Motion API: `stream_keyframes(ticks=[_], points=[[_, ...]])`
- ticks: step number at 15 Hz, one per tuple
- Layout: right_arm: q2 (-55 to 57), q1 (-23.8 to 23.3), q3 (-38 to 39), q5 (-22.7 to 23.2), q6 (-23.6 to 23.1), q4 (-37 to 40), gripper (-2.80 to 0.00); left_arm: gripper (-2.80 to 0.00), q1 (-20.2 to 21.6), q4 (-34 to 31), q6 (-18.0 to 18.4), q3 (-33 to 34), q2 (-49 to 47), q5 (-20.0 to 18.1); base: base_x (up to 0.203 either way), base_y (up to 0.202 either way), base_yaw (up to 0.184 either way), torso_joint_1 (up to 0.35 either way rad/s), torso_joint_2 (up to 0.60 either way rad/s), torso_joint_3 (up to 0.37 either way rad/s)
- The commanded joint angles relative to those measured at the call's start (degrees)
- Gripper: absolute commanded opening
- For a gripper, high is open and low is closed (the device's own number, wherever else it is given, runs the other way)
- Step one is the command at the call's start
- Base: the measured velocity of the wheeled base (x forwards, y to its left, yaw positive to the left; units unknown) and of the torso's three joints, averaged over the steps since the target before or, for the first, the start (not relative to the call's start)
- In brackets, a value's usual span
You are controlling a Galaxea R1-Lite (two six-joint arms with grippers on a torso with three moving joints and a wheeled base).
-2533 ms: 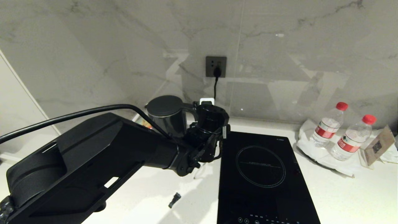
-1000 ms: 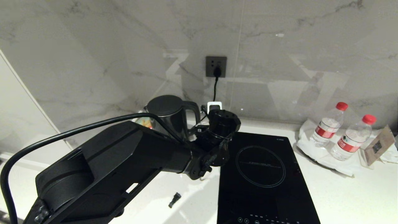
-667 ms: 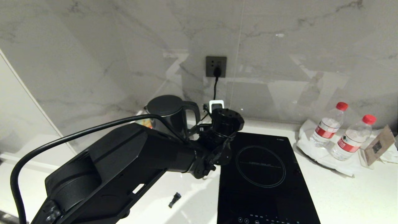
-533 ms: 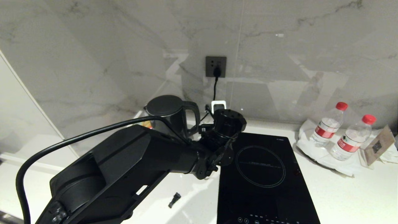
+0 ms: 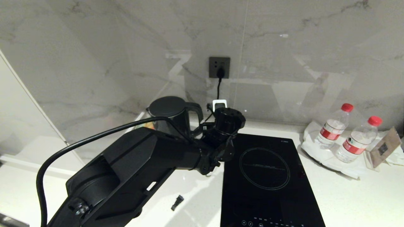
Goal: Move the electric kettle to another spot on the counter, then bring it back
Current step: Pick up the kettle
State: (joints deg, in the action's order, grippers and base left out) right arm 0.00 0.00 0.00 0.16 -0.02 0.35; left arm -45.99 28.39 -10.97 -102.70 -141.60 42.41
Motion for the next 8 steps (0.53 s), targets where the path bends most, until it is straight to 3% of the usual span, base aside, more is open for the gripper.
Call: stream_keyframes(ticks=[1, 8], points=[[0.0, 0.0, 0.0, 0.0, 0.0, 0.0, -2.80, 0.00, 1.0, 0.0, 0.0, -2.0, -1.7, 0.2, 0.000, 0.000, 0.000, 0.000, 0.00, 0.000], [0.0, 0.0, 0.0, 0.0, 0.0, 0.0, -2.80, 0.00, 3.5, 0.0, 1.0, -4.2, -2.7, -0.4, 0.000, 0.000, 0.000, 0.000, 0.00, 0.000]])
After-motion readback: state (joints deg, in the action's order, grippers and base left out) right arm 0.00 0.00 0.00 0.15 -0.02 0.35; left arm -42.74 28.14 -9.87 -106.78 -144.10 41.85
